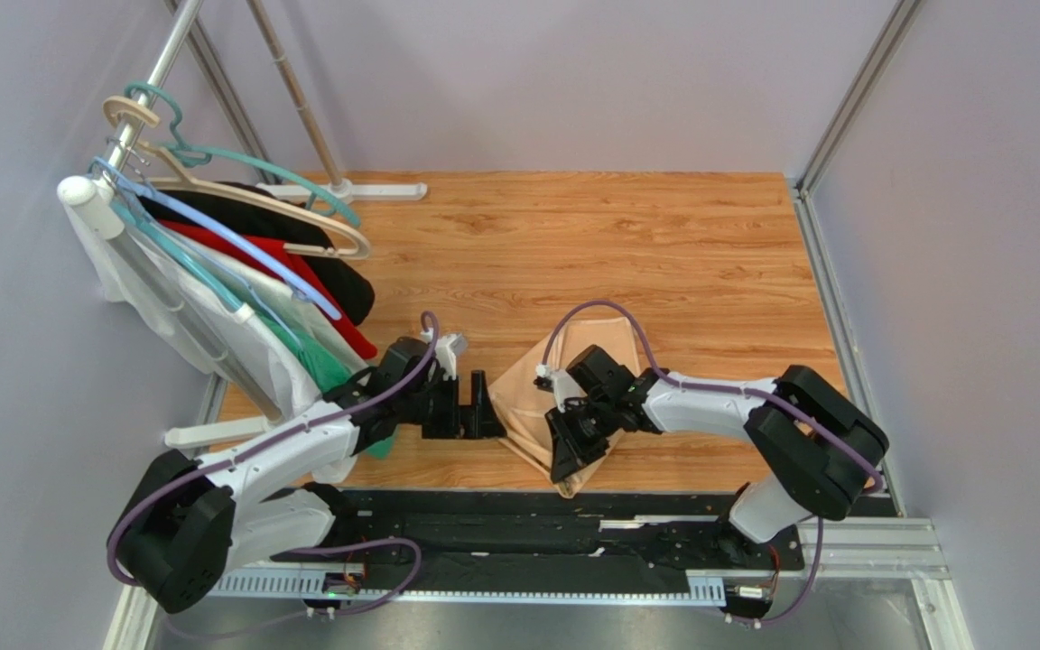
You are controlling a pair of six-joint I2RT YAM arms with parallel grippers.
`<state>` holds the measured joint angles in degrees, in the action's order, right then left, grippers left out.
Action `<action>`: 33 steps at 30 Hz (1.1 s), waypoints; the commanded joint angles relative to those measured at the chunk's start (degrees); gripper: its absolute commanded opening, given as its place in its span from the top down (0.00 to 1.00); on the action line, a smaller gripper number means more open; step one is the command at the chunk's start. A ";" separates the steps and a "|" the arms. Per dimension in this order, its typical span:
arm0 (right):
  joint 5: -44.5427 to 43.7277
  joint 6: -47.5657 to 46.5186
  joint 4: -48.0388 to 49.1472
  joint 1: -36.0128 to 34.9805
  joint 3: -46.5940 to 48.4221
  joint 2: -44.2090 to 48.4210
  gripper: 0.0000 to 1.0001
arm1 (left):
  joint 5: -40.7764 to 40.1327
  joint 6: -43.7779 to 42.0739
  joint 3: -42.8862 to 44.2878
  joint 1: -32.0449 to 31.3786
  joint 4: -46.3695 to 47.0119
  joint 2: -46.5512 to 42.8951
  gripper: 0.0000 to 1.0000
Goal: Fold the napkin, place the utensils inside, and roll it up
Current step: Roll the napkin with the utensil
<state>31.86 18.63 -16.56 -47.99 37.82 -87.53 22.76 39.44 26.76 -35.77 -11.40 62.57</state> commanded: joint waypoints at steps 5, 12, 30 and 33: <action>-0.83 -4.13 1.53 2.63 1.20 -4.32 1.00 | -5.35 8.00 -0.66 -4.74 7.96 3.34 0.01; -0.74 -4.75 1.09 3.34 1.29 -3.97 1.00 | -8.51 13.64 -0.75 -7.03 12.37 7.75 0.01; -0.04 -4.92 2.84 3.43 0.23 -3.97 1.00 | -21.44 25.69 -0.49 -15.38 13.78 11.97 0.19; -0.13 -5.01 3.28 3.43 -0.12 -3.79 1.00 | -21.97 25.25 0.30 -15.47 12.28 12.14 0.36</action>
<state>37.21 16.40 -15.97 -45.06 38.92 -90.56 4.58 64.14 25.69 -50.87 5.76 75.22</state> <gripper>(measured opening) 0.131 0.729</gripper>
